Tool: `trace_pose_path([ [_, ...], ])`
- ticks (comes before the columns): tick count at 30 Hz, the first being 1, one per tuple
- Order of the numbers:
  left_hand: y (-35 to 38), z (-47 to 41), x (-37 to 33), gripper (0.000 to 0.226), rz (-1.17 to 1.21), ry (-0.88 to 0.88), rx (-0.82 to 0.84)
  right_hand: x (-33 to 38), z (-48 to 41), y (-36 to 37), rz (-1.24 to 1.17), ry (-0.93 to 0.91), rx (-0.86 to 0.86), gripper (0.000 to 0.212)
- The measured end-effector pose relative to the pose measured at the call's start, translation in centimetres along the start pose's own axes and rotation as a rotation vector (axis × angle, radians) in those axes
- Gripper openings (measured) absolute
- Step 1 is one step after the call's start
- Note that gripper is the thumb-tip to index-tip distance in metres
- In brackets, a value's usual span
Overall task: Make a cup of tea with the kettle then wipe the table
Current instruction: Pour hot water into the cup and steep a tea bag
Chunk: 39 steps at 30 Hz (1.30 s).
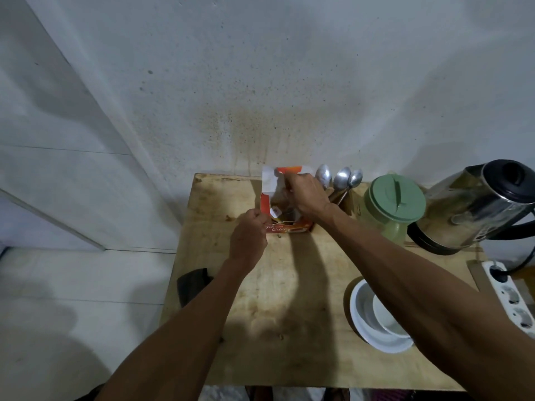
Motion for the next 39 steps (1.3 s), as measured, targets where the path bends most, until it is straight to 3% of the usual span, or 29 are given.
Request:
trace_pose_path([
  [6, 0.9, 0.0, 0.7, 0.028, -0.032, -0.045, 0.070, -1.0, -0.4, 4.4, 0.042, 0.046, 0.398, 0.016],
  [12, 0.8, -0.2, 0.7, 0.025, -0.005, -0.042, 0.059, -2.1, -0.9, 6.9, 0.149, 0.112, 0.510, 0.019],
  [23, 1.0, -0.2, 1.0, 0.023, 0.048, -0.064, 0.071, -1.9, -0.6, 7.0, 0.106, 0.153, 0.551, 0.019],
  [26, 1.2, -0.1, 1.1, 0.025, 0.061, -0.074, 0.072, -1.6, -0.7, 5.6, -0.042, 0.207, 0.512, 0.021],
  [29, 1.1, 0.1, 0.9, 0.026, 0.081, -0.078, 0.069, -1.9, -0.8, 4.4, -0.295, 0.288, 0.432, 0.008],
  [39, 0.8, -0.2, 0.9, 0.018, 0.136, -0.082, -0.013, -0.3, 1.5, -0.7, -0.716, 0.374, 0.279, 0.025],
])
Point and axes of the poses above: each hand's wrist, its own z-axis away from the middle knuckle, its own y-axis out of the palm, x = y × z, the point moved 6 cm from there along -z, towards the middle knuckle, and after that the axes turned 15 degrees about -z, right-handed, at the moved point
